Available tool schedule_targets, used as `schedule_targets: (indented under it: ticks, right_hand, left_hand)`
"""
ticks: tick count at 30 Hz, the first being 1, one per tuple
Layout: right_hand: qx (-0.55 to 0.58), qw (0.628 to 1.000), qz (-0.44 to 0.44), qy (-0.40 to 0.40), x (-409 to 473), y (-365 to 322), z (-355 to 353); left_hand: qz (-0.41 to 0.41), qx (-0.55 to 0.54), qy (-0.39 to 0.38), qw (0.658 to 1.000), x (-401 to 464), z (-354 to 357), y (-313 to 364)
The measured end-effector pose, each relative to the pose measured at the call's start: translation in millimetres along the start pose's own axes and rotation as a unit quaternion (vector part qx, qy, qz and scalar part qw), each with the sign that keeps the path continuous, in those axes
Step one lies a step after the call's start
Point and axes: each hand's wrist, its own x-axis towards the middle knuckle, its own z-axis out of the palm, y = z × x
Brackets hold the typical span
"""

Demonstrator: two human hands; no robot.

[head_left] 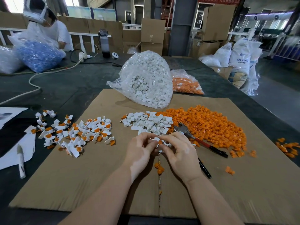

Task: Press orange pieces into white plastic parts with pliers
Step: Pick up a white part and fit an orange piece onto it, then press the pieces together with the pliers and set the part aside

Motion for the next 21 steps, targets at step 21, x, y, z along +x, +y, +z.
schedule_targets:
  ticks: [21]
  right_hand:
    - [-0.048, 0.996, 0.060, 0.039, 0.6, 0.8, -1.0]
  left_hand:
    - [-0.029, -0.021, 0.029, 0.999, 3.8, 3.7, 3.1]
